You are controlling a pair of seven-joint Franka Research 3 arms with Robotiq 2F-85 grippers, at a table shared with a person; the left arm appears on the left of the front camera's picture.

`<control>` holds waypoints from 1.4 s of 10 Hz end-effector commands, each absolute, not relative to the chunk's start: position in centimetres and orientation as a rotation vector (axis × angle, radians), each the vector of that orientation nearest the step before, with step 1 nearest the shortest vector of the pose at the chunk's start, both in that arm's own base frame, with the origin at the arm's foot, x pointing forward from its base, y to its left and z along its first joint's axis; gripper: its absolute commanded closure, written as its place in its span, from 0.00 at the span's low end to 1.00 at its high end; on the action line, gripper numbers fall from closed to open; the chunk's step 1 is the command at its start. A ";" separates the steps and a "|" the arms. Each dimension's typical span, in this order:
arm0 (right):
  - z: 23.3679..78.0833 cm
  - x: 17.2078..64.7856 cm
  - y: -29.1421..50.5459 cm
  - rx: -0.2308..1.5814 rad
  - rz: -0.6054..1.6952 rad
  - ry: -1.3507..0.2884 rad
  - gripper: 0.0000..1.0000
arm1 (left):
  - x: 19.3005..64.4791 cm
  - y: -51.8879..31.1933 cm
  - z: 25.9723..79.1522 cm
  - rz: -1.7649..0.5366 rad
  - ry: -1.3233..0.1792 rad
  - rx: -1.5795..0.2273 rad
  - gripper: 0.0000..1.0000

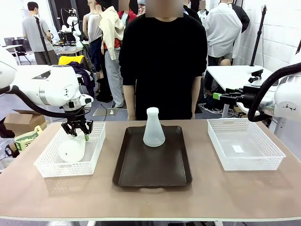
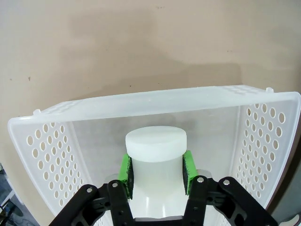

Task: Prepare the laboratory tools.
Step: Pick up the Big flask that the person points to, then place the picked Big flask upright in the Handle tray as directed by the person.

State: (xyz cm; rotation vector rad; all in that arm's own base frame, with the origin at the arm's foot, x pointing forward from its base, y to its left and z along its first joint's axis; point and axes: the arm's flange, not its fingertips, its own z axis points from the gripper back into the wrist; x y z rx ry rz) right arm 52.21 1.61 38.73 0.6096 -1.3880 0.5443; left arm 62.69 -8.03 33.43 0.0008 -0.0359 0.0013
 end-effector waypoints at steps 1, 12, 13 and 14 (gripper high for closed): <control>38.9 52.3 1.6 0.611 0.552 -1.372 0.00 | 62.7 -8.0 33.4 -0.010 -0.036 0.002 1.00; 38.9 52.3 1.6 0.611 0.552 -1.372 0.00 | 62.7 -8.0 33.4 -0.010 -0.036 0.002 1.00; 38.9 52.3 1.6 0.611 0.552 -1.372 0.00 | 62.7 -8.0 33.4 -0.010 -0.036 0.002 1.00; 38.9 52.3 1.6 0.611 0.552 -1.372 0.00 | 62.7 -8.0 33.4 0.001 -0.036 0.001 1.00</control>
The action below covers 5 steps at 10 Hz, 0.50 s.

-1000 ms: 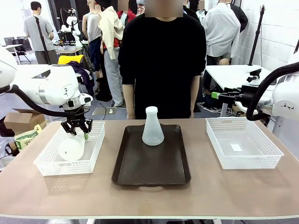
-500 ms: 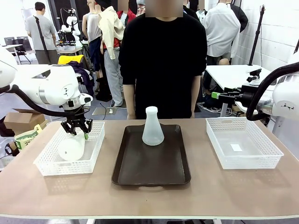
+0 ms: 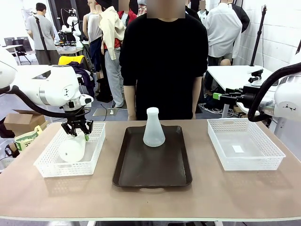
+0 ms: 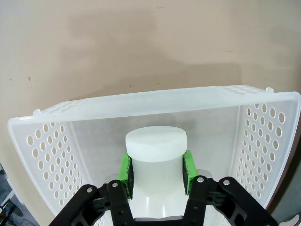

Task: Prepare the laboratory tools.
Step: Place the picked Big flask upright in the Handle tray as directed by the person.

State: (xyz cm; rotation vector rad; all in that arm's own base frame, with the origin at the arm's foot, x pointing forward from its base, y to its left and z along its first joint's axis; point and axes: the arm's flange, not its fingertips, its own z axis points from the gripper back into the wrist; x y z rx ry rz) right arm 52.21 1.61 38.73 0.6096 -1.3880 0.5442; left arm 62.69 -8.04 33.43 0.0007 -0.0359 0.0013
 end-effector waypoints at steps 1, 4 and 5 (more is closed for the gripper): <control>38.9 52.3 1.6 0.611 0.552 -1.372 0.00 | 62.2 -8.1 34.3 -0.004 -0.037 -0.011 1.00; 38.9 52.3 1.6 0.611 0.552 -1.372 0.00 | 61.5 -7.9 38.6 0.010 -0.021 -0.041 1.00; 38.9 52.3 1.6 0.611 0.552 -1.372 0.00 | 61.2 -7.9 40.1 -0.004 -0.008 -0.067 1.00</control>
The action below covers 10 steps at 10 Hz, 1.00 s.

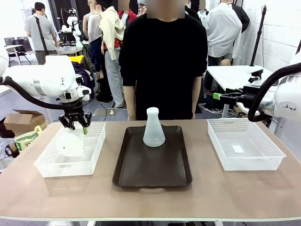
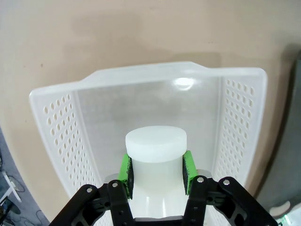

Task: Prepare the laboratory tools.
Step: Place the picked Big flask upright in the Handle tray as directed by the person.

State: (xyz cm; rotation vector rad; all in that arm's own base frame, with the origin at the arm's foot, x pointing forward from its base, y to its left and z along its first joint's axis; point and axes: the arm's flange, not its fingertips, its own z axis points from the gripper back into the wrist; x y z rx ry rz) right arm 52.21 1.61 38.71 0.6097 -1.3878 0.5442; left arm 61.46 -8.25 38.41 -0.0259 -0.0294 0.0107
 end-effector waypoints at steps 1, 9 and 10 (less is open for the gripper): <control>38.9 52.3 1.6 0.611 0.552 -1.372 0.00 | 60.6 -7.9 41.9 -0.016 -0.011 -0.059 1.00; 38.9 52.3 1.6 0.611 0.552 -1.372 0.00 | 56.5 -8.6 47.9 -0.069 -0.154 -0.065 1.00; 38.9 52.3 1.6 0.611 0.552 -1.372 0.00 | 57.5 -8.8 48.4 -0.053 -0.133 -0.050 1.00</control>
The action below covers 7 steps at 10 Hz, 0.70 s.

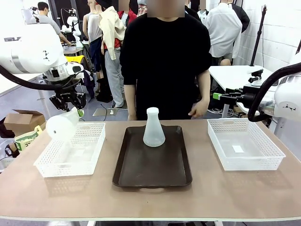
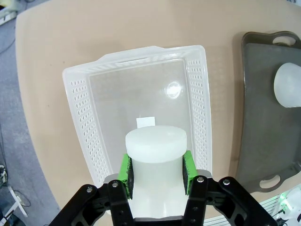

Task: Prepare the laboratory tools.
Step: Place the picked Big flask upright in the Handle tray as directed by the person.

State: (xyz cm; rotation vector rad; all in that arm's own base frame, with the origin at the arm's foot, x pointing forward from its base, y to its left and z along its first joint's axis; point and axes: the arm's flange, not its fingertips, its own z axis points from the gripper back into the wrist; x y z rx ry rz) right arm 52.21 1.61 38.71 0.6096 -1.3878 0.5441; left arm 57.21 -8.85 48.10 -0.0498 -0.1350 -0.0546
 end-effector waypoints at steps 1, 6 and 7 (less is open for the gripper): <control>38.9 52.3 1.6 0.611 0.552 -1.372 0.00 | 57.5 -8.8 48.4 -0.053 -0.133 -0.050 1.00; 38.9 52.3 1.6 0.611 0.552 -1.372 0.00 | 57.5 -8.8 48.4 -0.053 -0.133 -0.050 1.00; 38.9 52.3 1.6 0.611 0.552 -1.372 0.00 | 57.5 -8.8 48.4 -0.053 -0.133 -0.050 1.00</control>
